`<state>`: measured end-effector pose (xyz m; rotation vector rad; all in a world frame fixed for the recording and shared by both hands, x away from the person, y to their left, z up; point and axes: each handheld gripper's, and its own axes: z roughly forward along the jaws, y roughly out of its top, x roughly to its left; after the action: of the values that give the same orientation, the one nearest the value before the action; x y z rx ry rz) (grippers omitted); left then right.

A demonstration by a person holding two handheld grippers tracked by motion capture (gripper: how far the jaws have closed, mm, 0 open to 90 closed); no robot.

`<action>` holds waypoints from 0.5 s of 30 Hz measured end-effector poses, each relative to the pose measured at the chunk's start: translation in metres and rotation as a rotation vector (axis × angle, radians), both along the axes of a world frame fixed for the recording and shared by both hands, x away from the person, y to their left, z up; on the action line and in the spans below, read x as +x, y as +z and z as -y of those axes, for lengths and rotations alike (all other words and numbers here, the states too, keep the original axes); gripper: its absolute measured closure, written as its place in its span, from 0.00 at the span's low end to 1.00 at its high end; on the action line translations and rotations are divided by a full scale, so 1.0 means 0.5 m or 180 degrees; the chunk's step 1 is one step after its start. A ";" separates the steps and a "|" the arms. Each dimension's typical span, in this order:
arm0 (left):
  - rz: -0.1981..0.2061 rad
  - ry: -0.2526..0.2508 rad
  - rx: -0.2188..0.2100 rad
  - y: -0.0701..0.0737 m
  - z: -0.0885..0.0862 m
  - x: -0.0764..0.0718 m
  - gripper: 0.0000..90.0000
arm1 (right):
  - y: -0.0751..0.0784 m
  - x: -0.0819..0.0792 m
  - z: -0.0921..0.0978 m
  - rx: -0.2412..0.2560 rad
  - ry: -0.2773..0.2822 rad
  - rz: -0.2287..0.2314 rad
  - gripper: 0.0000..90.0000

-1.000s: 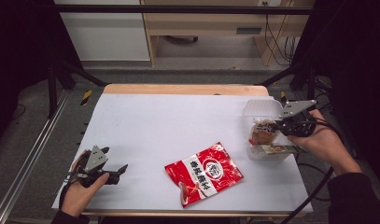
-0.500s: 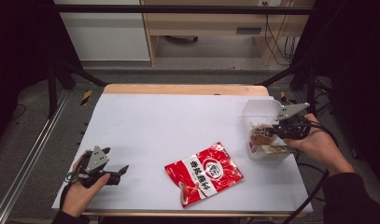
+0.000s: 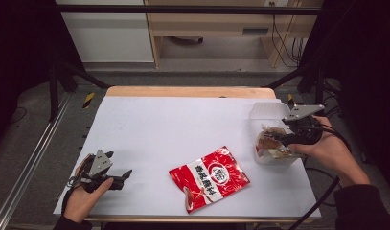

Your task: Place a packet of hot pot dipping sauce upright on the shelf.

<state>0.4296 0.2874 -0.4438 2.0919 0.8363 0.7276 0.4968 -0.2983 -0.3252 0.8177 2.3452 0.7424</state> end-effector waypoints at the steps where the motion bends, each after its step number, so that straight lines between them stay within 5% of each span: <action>1: -0.0001 0.0001 0.0000 0.000 0.000 0.000 0.09 | 0.010 -0.009 -0.009 0.0025 0.0004 0.0071 0.36; 9: -0.0025 -0.0002 0.0044 -0.001 0.001 0.000 0.09 | 0.060 -0.066 -0.080 0.0058 0.0049 0.0346 0.20; 15: -0.0026 0.0010 0.0052 -0.002 0.002 0.000 0.09 | 0.066 -0.119 -0.148 0.0180 0.0248 0.0502 0.18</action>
<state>0.4295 0.2865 -0.4449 2.1097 0.8410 0.7303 0.4374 -0.2242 -0.2922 0.6690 2.2342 0.8770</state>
